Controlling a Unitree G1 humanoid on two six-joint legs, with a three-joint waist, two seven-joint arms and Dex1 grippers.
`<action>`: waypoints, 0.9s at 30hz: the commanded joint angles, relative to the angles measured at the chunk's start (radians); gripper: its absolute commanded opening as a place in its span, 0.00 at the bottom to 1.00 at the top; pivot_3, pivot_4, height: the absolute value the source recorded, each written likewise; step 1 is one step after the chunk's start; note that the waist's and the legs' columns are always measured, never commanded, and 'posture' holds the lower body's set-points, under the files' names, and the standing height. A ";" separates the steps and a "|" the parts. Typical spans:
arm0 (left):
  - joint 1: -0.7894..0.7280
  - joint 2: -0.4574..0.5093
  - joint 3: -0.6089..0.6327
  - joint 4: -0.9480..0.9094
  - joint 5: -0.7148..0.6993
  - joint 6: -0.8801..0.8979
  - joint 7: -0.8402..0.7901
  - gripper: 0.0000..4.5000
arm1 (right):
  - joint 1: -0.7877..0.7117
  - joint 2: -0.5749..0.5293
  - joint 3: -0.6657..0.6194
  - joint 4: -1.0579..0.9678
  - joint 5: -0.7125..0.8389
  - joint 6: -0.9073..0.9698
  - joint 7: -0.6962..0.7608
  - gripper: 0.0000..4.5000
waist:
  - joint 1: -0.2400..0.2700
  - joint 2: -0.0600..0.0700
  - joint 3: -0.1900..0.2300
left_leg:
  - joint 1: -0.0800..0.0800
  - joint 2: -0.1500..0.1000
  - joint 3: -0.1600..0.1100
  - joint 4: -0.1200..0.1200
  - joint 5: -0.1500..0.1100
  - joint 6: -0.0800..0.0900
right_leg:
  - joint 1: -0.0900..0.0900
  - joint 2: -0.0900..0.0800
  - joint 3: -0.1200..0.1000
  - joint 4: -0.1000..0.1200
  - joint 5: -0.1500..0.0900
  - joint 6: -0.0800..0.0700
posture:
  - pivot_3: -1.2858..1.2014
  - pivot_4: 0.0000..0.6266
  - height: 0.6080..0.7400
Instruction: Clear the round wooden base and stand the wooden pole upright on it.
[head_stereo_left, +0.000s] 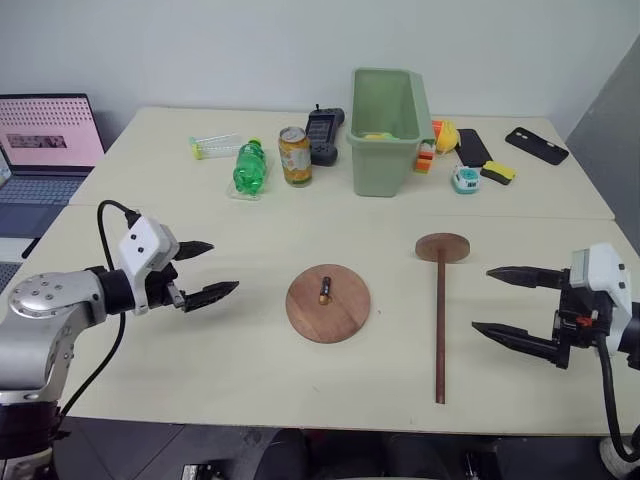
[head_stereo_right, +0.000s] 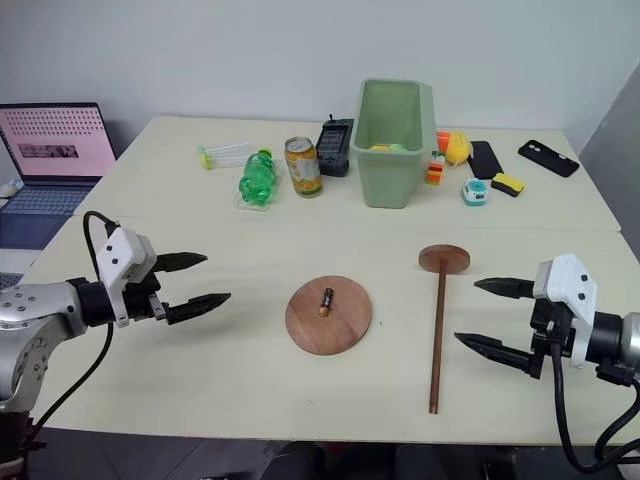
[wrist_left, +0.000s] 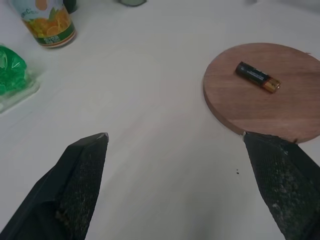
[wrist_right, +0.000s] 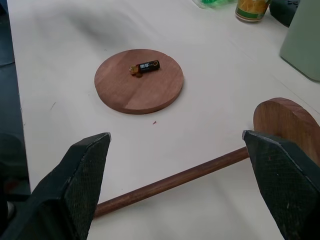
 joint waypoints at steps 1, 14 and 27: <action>-0.056 -0.023 -0.072 -0.016 0.018 -0.054 -0.031 1.00 | -0.037 0.010 0.025 -0.058 0.040 0.019 -0.032 0.99 | 0.002 0.000 0.000 | 0.000 0.000 0.000 0.000 0.000 0.000 | 0.000 0.000 0.000 0.000 0.000 0.000 | 0.52 0.24 1.00; -0.305 -0.185 -0.404 0.176 0.126 -0.207 -0.234 1.00 | -0.132 0.106 0.230 -0.177 0.057 0.061 -0.187 0.99 | 0.002 0.000 0.000 | -0.002 -0.002 0.001 0.001 0.000 0.000 | -0.001 0.002 -0.002 0.000 0.000 0.000 | 0.52 0.24 1.00; -0.462 -0.324 -0.481 0.560 0.241 -0.490 -0.340 1.00 | -0.148 0.114 0.268 -0.239 0.118 0.113 -0.266 0.99 | 0.000 -0.001 0.000 | -0.004 -0.002 0.000 0.002 0.000 0.000 | -0.003 0.003 -0.003 0.000 0.000 0.000 | 0.52 0.24 1.00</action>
